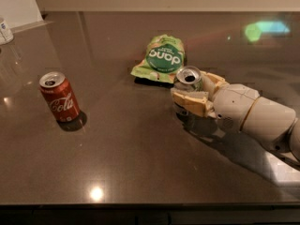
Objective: Place 7up can upright
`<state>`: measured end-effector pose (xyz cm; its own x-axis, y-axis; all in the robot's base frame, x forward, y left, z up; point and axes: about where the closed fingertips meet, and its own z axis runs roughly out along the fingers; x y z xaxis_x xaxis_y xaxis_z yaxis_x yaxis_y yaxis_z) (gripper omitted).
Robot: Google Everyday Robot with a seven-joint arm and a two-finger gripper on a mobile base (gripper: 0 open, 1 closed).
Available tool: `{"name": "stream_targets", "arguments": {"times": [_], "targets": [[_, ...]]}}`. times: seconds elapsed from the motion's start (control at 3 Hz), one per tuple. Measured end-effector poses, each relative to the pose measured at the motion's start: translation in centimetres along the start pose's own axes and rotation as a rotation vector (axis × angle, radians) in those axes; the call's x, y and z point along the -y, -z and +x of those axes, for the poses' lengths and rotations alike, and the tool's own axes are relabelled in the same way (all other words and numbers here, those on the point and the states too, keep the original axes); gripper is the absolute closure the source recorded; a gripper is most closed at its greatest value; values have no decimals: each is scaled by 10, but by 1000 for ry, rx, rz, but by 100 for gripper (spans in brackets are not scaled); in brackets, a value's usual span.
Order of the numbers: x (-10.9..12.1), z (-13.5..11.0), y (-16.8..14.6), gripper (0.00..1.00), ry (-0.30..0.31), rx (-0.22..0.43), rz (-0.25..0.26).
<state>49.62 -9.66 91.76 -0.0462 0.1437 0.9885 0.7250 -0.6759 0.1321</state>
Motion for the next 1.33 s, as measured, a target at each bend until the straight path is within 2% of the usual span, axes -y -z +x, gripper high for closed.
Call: {"name": "stream_targets", "arguments": {"times": [0.33, 0.67, 1.0, 1.33], "targets": [[0, -6, 0, 100, 115, 60, 7], [-2, -13, -2, 82, 160, 115, 3], [-4, -19, -2, 59, 182, 152, -7], [-7, -24, -1, 35, 172, 169, -27]]}}
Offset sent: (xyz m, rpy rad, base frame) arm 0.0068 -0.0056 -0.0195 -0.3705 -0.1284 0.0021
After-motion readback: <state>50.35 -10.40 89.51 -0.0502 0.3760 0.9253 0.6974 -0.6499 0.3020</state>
